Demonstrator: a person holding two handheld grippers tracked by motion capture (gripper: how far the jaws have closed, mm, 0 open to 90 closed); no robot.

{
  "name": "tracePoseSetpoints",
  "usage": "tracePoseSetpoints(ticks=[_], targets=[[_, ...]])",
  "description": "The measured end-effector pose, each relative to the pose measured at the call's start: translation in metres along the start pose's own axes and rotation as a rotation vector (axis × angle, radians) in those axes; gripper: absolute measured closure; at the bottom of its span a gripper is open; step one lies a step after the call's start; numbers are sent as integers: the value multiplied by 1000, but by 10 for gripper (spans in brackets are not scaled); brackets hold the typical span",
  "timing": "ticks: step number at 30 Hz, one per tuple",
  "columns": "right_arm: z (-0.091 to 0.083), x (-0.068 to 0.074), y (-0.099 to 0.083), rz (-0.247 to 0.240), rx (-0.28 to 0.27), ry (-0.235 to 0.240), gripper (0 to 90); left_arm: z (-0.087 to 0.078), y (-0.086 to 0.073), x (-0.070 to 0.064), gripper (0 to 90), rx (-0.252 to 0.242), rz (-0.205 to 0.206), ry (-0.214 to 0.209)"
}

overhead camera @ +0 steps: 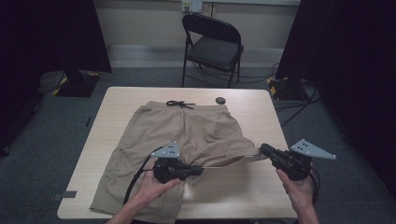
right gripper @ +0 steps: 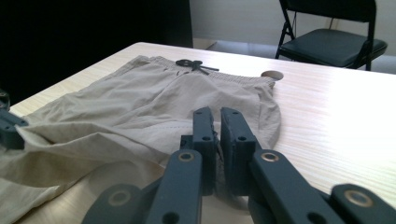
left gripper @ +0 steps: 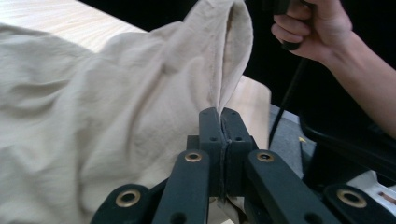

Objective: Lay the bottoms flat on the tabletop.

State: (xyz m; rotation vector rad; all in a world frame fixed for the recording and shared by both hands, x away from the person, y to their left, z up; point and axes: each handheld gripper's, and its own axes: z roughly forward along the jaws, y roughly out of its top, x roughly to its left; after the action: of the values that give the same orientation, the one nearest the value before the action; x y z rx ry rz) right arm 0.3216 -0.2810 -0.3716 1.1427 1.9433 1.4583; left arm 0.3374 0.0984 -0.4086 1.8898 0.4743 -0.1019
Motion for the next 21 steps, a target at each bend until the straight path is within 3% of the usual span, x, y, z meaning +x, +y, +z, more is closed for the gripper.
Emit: tracePoseSetpoints(ticks=[4, 9, 13, 15, 17, 21], targets=[[-15, 3, -2, -15, 1, -13, 849, 4, 1, -13, 891, 3, 19, -35], [-32, 8, -8, -31, 12, -16, 849, 4, 0, -25, 891, 16, 47, -50], [-45, 16, -16, -43, 17, -14, 837, -3, -1, -36, 890, 28, 75, -69], [-51, 20, -19, -55, 13, 3, 778, -7, -3, -37, 880, 25, 73, -77], [-55, 21, -21, -62, 6, 35, 691, -10, -4, -34, 777, 7, 54, -75], [-47, 18, -24, -47, 24, 42, 659, -9, -5, -24, 740, 5, 31, -63]])
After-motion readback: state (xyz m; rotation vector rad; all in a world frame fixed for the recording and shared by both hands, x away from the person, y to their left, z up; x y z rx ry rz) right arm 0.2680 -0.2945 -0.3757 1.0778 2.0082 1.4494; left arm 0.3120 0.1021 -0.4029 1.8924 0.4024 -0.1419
